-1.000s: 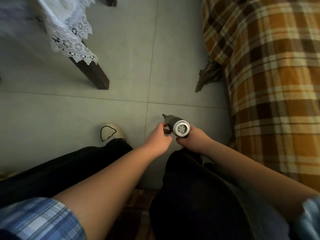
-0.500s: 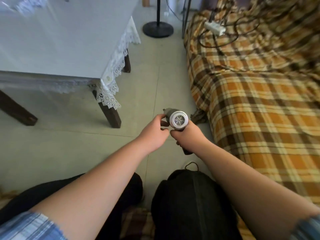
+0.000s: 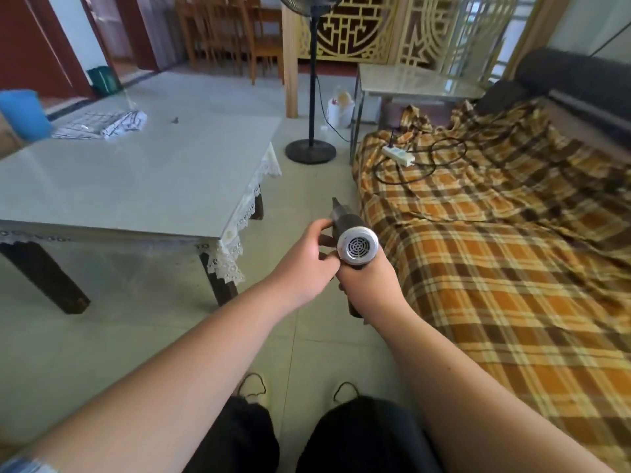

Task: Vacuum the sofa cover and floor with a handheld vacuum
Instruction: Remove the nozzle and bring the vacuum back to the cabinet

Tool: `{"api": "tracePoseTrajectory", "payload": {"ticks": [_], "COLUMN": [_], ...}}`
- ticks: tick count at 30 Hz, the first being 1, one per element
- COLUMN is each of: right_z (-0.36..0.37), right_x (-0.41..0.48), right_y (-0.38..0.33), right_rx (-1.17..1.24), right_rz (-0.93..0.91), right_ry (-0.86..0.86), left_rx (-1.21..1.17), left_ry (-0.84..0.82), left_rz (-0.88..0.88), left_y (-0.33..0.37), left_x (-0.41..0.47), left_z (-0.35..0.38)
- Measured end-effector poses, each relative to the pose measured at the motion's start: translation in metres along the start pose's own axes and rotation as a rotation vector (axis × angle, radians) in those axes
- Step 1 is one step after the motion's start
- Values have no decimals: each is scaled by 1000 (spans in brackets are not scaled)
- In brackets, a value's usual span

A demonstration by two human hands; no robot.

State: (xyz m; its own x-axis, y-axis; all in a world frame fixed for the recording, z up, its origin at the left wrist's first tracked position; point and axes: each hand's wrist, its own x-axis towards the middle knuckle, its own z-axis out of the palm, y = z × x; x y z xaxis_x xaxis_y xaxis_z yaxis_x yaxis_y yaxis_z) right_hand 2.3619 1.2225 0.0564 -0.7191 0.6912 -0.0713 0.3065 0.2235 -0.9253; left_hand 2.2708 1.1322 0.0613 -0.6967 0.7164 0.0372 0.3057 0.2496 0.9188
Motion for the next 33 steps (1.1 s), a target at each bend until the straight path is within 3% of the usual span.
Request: {"api": "tracePoseTrajectory", "payload": {"ticks": [10,15,21,27,33], "right_z": [48,62,27,-60,-157], "right_x": [292,372,374,325,261], "right_y": [42,18,-79,-231,-366], "right_rx": [95,83,124,182,273], "right_rz": [39,96,181,444,401], "right_ry": [103,103,34,-72,-325], "left_rx": [-84,-152,-192,-88,151], "left_ry": [-4,27,-47,-166,-164], "left_rz": [5,-72,-192,-318,-334], "left_y": [-91,-96,-8,127,262], "left_x": [289,365,374,354,308], "left_z": [6,-15,-65,-146,-230]}}
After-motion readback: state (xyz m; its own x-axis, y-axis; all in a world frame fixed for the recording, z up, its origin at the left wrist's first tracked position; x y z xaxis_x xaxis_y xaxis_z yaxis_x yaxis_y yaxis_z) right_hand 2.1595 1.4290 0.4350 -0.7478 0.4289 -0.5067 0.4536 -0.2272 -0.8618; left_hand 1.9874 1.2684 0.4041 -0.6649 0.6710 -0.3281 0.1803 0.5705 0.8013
